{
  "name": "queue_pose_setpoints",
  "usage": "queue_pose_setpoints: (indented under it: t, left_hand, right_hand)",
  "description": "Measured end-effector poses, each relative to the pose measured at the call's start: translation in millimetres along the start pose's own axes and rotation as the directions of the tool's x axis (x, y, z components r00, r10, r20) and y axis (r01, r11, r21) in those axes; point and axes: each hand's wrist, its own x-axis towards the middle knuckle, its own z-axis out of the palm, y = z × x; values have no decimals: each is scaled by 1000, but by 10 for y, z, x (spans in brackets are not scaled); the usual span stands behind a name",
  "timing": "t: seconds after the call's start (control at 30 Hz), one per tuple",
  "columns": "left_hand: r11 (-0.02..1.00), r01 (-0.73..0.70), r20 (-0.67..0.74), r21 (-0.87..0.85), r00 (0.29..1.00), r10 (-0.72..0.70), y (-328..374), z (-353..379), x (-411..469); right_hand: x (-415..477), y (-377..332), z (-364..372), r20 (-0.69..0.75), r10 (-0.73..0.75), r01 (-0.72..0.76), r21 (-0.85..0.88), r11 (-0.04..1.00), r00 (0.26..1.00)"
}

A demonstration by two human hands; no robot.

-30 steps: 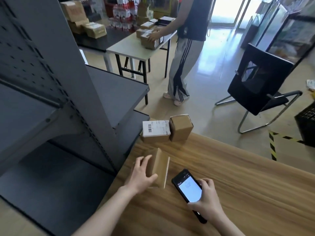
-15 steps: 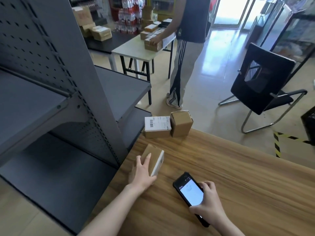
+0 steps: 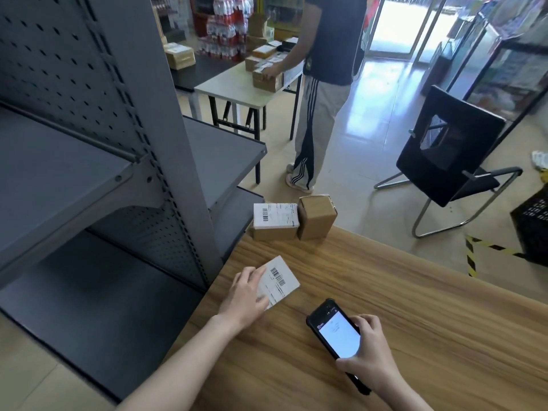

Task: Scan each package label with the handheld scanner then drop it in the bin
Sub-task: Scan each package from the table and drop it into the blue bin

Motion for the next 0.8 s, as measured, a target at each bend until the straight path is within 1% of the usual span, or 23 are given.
queue_pose_setpoints:
  t: [0.13, 0.23, 0.3, 0.4, 0.47, 0.57, 0.8]
  left_hand:
    - [994, 26, 107, 103, 994, -37, -32, 85, 19]
    - [993, -8, 98, 118, 995, -3, -52, 84, 80]
    - [980, -107, 107, 167, 990, 90, -45, 41, 129]
    - [887, -302, 167, 349, 952, 258, -2, -43, 204]
    - [839, -358, 184, 410, 933, 309, 54, -95, 227]
    - [802, -392, 174, 450, 920, 352, 174, -120, 212]
    - [717, -456, 208, 528, 887, 412, 561, -89, 72]
  right_hand:
    - [-24, -54, -46, -1, -10, 10, -59, 998, 1000]
    - [-43, -98, -119, -25, -23, 19, -153, 988, 999]
    - [-55, -124, -186, -50, -62, 47, -264, 963, 997]
    - [-67, -161, -278, -70, -135, 94, -409, 908, 988]
    - [-93, -172, -308, -85, -166, 108, -468, 877, 983]
    - [-159, -146, -340, -119, -189, 104, -508, 855, 975]
    - [-455, 176, -504, -208, -167, 36, -521, 853, 964]
